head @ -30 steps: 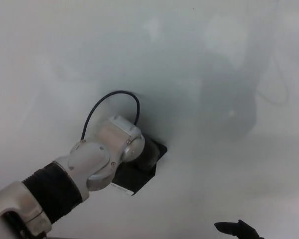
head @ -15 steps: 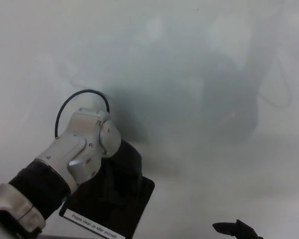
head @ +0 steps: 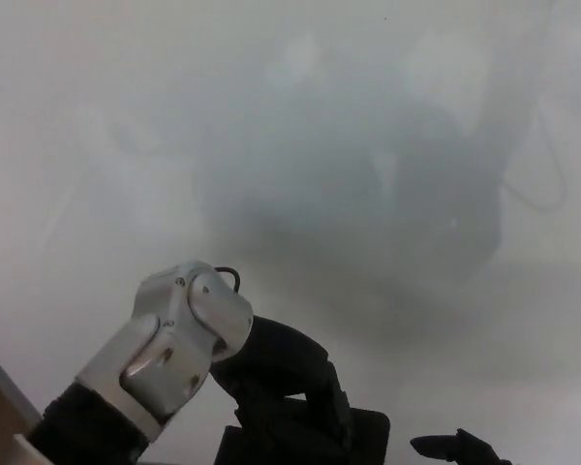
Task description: A magnetic marker holder is on the left hand side of the white board, the robot put the index and middle finger into the opening of the container and pull off the magnetic holder and hand it to a human on the left hand side.
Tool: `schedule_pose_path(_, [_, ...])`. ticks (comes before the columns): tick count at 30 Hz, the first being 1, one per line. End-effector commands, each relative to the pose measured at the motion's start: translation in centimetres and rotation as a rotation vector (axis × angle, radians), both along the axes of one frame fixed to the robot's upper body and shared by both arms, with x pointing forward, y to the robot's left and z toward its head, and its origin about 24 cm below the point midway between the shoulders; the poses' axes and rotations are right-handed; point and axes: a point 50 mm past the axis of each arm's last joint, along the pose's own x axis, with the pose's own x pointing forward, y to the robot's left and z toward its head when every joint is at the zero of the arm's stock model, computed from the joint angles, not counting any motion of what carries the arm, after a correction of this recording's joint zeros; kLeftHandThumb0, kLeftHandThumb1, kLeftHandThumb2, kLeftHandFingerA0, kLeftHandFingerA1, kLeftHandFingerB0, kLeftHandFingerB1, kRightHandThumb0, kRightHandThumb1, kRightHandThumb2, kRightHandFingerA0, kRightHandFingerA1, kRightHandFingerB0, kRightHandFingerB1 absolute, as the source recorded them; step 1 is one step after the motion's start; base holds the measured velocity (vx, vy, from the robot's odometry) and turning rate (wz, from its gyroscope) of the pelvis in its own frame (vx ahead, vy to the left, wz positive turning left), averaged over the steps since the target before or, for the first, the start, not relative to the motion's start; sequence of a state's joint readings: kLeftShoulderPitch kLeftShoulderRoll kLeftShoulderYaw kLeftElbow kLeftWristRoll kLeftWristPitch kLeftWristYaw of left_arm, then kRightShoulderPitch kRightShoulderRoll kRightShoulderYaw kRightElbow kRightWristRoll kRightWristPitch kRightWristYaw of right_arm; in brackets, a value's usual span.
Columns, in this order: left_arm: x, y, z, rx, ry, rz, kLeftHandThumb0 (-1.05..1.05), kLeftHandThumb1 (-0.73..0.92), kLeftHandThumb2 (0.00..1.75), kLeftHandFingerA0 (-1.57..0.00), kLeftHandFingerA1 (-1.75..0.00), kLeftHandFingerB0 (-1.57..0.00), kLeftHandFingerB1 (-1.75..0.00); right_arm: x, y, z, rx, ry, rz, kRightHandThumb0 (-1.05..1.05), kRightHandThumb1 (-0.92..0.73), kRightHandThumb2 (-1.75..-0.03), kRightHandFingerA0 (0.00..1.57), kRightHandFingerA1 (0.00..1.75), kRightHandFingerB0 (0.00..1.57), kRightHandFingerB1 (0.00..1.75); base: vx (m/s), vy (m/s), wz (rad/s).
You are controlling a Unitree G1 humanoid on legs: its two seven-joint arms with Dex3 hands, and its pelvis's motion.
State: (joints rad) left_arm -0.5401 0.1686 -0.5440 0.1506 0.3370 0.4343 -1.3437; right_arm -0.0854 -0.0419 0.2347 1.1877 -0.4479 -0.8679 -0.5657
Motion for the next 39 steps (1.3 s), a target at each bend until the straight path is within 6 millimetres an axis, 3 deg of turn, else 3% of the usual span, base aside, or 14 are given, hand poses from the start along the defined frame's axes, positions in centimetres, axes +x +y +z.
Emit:
schedule_pose_path(1, [-10.0, 2.4, 7.4, -1.757, 0.728, 0.122, -0.67, 0.78, 0.64, -0.87, -0.71, -0.79, -0.53, 0.2, -1.0, 0.1, -0.05, -0.001, 0.001, -0.49, -0.63, -0.59, 0.94, 0.76, 0.68, 0.64, 0.0, 0.0, 0.0])
schedule_pose_path(12, [-11.5, 8.2, 9.0, -1.963, 0.411, 0.257, -0.8, 0.92, 0.72, -0.8, -0.61, -0.46, -0.36, 0.0, -0.8, -0.1, -0.071, 0.011, 0.015, -0.47, -0.62, -0.59, 0.94, 0.79, 0.69, 0.65, 0.0, 0.0, 0.0])
schedule_pose_path(15, [-11.0, 7.7, 11.4, -2.045, 0.241, 0.249, -0.78, 0.92, 0.72, -0.48, -0.44, -0.4, -0.35, -0.3, -0.6, -0.4, -0.062, 0.028, 0.026, -0.48, -0.62, -0.59, 0.94, 0.79, 0.68, 0.65, 0.0, 0.0, 0.0])
schedule_pose_path(16, [-10.9, 7.4, 11.7, -2.065, 0.223, 0.262, -0.81, 0.79, 1.19, -0.59, -0.64, -0.33, -0.49, -0.3, -0.5, -0.3, -0.066, 0.025, 0.03, -0.47, -0.62, -0.59, 0.94, 0.81, 0.7, 0.66, 0.0, 0.0, 0.0])
schedule_pose_path(17, [-10.9, 7.2, 11.7, -2.062, 0.239, 0.271, -0.81, 0.79, 1.19, -0.59, -0.64, -0.33, -0.49, -0.3, -0.5, -0.3, -0.068, 0.023, 0.031, -0.47, -0.62, -0.59, 0.94, 0.81, 0.7, 0.66, 0.0, 0.0, 0.0])
schedule_pose_path(18, [-10.9, 7.0, 11.5, -2.057, 0.272, 0.301, -0.86, 0.92, 0.73, -0.85, -0.68, -0.36, -0.33, -0.3, -0.5, -0.3, -0.069, 0.022, 0.033, -0.47, -0.62, -0.59, 0.94, 0.81, 0.7, 0.66, 0.0, 0.0, 0.0])
schedule_pose_path(20, [-10.8, 6.7, 11.4, -2.06, 0.321, 0.351, -0.83, 0.92, 0.68, -0.82, -0.82, -0.25, -0.29, -0.2, -0.5, -0.3, -0.068, 0.022, 0.033, -0.47, -0.62, -0.59, 0.94, 0.81, 0.7, 0.66, 0.0, 0.0, 0.0])
schedule_pose_path(23, [-10.4, 6.5, 11.1, -2.084, 0.391, 0.396, -0.79, 0.9, 0.68, -0.88, -0.73, -0.31, -0.3, -0.1, -0.4, -0.3, -0.073, 0.02, 0.036, -0.48, -0.63, -0.59, 0.94, 0.81, 0.69, 0.66, 0.0, 0.0, 0.0])
schedule_pose_path(24, [-10.3, 6.4, 10.7, -2.088, 0.458, 0.442, -0.82, 0.75, 1.08, -0.62, -0.63, -0.25, -0.45, 0.0, -0.5, -0.2, -0.076, 0.016, 0.036, -0.48, -0.63, -0.59, 0.94, 0.81, 0.69, 0.66, 0.0, 0.0, 0.0])
schedule_pose_path(26, [-10.3, 6.3, 10.3, -2.087, 0.496, 0.474, -0.83, 0.92, 0.69, -0.58, -0.42, -0.26, -0.29, 0.0, -0.5, -0.2, -0.082, 0.009, 0.036, -0.47, -0.63, -0.59, 0.94, 0.8, 0.7, 0.66, 0.0, 0.0, 0.0])
schedule_pose_path(28, [-10.4, 6.2, 10.1, -2.09, 0.52, 0.489, -0.83, 0.74, 1.08, -0.53, -0.55, -0.14, -0.41, 0.1, -0.4, -0.2, -0.087, 0.007, 0.038, -0.47, -0.63, -0.59, 0.93, 0.81, 0.69, 0.66, 0.0, 0.0, 0.0])
schedule_pose_path(31, [-10.3, 6.3, 9.8, -2.092, 0.548, 0.49, -0.89, 0.74, 1.05, -0.57, -0.55, -0.13, -0.39, 0.2, -0.4, -0.1, -0.086, 0.005, 0.038, -0.47, -0.63, -0.59, 0.94, 0.81, 0.7, 0.66, 0.0, 0.0, 0.0])
schedule_pose_path(32, [-10.2, 6.3, 9.7, -2.088, 0.562, 0.493, -0.86, 0.87, 0.68, -0.74, -0.44, -0.2, -0.28, 0.2, -0.4, -0.1, -0.088, 0.007, 0.038, -0.48, -0.63, -0.59, 0.94, 0.8, 0.7, 0.66, 0.0, 0.0, 0.0])
schedule_pose_path(39, [-10.0, 6.6, 8.9, -2.066, 0.607, 0.469, -0.87, 0.8, 0.65, -0.83, -0.44, -0.2, -0.28, -0.1, -0.2, -0.4, -0.087, 0.024, 0.044, -0.47, -0.64, -0.59, 0.94, 0.81, 0.7, 0.66, 0.0, 0.0, 0.0])
